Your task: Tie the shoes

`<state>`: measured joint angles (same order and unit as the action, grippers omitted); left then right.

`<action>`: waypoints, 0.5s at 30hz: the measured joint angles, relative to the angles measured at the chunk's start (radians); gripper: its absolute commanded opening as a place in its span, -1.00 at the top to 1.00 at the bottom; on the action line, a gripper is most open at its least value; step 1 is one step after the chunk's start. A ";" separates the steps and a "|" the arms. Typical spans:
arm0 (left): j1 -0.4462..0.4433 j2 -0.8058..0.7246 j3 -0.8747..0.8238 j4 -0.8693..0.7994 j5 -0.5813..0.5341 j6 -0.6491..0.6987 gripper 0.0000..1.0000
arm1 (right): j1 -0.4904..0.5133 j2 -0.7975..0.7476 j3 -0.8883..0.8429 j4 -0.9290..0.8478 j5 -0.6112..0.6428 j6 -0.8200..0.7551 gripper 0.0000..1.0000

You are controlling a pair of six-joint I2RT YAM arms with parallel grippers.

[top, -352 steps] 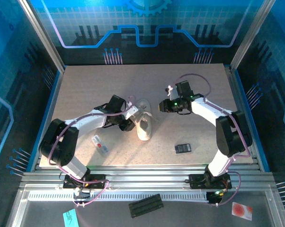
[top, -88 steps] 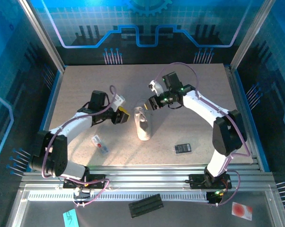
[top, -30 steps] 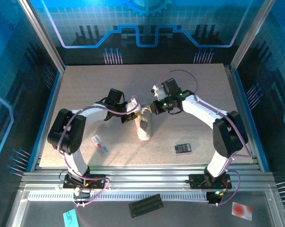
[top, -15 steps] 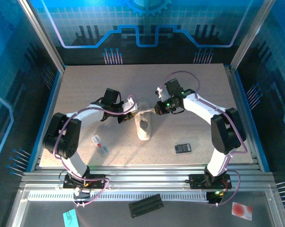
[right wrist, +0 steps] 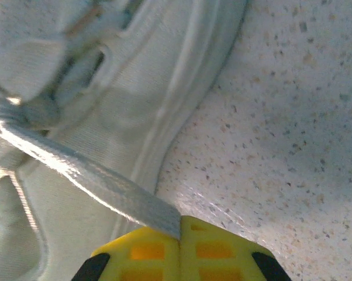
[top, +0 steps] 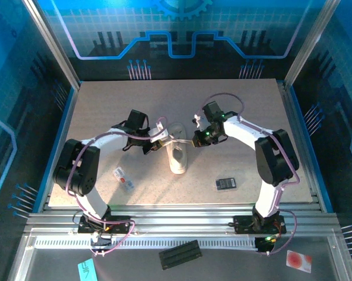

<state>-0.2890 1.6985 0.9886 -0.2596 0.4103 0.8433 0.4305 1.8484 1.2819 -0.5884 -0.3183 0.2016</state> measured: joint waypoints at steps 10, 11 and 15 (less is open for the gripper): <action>-0.002 0.029 0.036 -0.032 -0.037 -0.033 1.00 | -0.006 0.053 0.016 -0.049 0.000 -0.014 1.00; -0.002 0.035 0.039 -0.034 -0.041 -0.034 1.00 | -0.006 0.056 0.018 -0.051 0.001 -0.015 1.00; -0.002 0.045 0.043 -0.051 -0.054 -0.034 1.00 | -0.010 0.063 0.022 -0.059 0.003 -0.016 1.00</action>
<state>-0.2909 1.7432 1.0321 -0.3111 0.3565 0.8093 0.4210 1.9118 1.3041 -0.6476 -0.3153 0.1852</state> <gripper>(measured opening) 0.045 0.041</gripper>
